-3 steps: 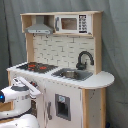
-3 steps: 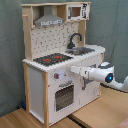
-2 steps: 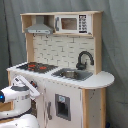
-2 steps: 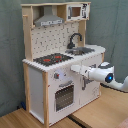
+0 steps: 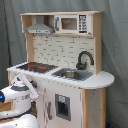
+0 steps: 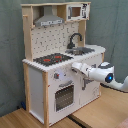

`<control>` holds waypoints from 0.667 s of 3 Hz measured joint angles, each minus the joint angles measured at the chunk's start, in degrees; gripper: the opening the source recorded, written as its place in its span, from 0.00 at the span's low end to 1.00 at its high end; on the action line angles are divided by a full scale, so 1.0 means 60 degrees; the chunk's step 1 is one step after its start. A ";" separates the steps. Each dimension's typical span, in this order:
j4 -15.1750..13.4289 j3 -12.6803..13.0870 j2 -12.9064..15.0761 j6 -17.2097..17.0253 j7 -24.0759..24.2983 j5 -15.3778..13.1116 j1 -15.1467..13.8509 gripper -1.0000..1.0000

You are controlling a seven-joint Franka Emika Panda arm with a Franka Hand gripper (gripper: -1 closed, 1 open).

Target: Play with the kitchen

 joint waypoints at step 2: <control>-0.0001 -0.0001 0.0000 -0.0001 0.2099 0.0044 0.0015 0.00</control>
